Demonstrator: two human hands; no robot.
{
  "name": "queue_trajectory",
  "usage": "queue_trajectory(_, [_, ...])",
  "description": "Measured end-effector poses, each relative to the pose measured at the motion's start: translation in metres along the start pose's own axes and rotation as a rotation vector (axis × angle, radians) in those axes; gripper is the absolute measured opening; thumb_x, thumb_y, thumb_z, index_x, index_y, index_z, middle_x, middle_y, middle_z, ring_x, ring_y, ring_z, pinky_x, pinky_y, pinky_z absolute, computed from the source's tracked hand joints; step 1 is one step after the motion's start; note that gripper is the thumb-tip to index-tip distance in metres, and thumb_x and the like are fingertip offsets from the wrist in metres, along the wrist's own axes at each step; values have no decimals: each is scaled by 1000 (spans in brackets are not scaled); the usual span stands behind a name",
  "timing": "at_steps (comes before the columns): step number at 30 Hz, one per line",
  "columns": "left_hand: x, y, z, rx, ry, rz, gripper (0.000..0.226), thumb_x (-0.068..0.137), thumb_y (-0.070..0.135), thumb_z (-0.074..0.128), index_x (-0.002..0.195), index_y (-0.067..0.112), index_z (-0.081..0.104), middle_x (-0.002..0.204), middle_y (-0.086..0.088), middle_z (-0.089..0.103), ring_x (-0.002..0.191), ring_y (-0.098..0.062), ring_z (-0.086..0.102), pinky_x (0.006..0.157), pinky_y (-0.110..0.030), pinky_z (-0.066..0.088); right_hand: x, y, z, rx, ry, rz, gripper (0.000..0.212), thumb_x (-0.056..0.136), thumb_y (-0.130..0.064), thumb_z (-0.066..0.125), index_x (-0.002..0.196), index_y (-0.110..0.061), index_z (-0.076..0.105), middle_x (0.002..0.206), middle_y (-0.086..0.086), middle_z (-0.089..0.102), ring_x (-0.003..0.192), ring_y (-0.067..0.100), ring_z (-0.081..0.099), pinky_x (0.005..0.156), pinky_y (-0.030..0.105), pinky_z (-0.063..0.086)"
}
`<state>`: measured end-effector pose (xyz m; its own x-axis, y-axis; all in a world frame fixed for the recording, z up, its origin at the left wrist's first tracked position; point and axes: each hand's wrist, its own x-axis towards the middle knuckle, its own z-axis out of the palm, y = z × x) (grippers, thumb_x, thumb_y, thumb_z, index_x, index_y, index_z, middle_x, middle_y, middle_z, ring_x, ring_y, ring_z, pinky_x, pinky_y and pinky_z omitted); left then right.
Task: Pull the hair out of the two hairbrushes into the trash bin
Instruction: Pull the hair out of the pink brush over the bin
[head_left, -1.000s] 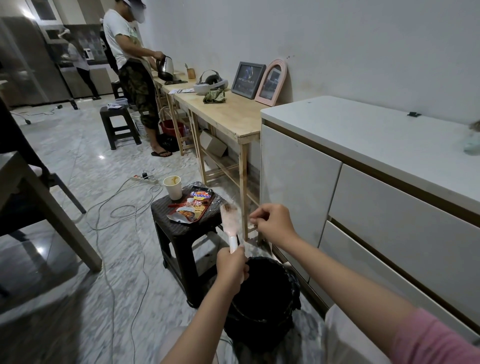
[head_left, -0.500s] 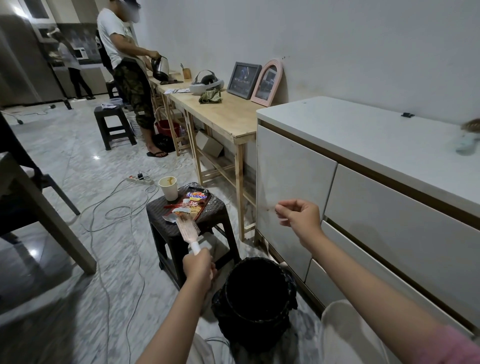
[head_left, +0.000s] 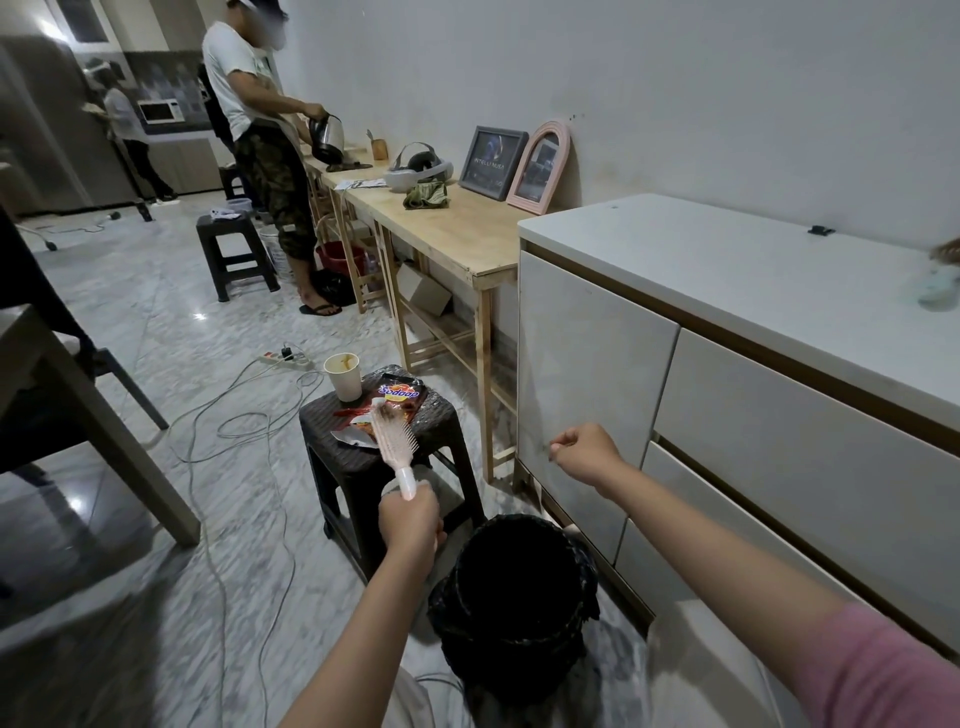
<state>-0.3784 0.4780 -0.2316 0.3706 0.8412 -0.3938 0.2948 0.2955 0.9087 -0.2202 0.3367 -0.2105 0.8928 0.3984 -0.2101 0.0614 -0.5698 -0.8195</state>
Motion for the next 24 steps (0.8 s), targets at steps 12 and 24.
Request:
queue_trajectory(12, [-21, 6, 13, 77, -266, 66, 10, 96, 13, 49, 92, 3, 49, 66, -7, 44, 45, -15, 38, 39, -20, 30, 6, -15, 1, 120, 59, -97, 26, 81, -4, 63, 64, -24, 64, 75, 2, 64, 89, 28, 67, 85, 36, 55])
queue_trajectory(24, [-44, 11, 20, 283, -536, 60, 15, 97, 19, 51, 85, 11, 46, 62, -4, 44, 41, -12, 36, 38, -16, 27, 6, -37, 15, 193, 15, -165, 42, 81, -16, 72, 121, -9, 62, 115, 6, 64, 107, 19, 61, 90, 27, 47])
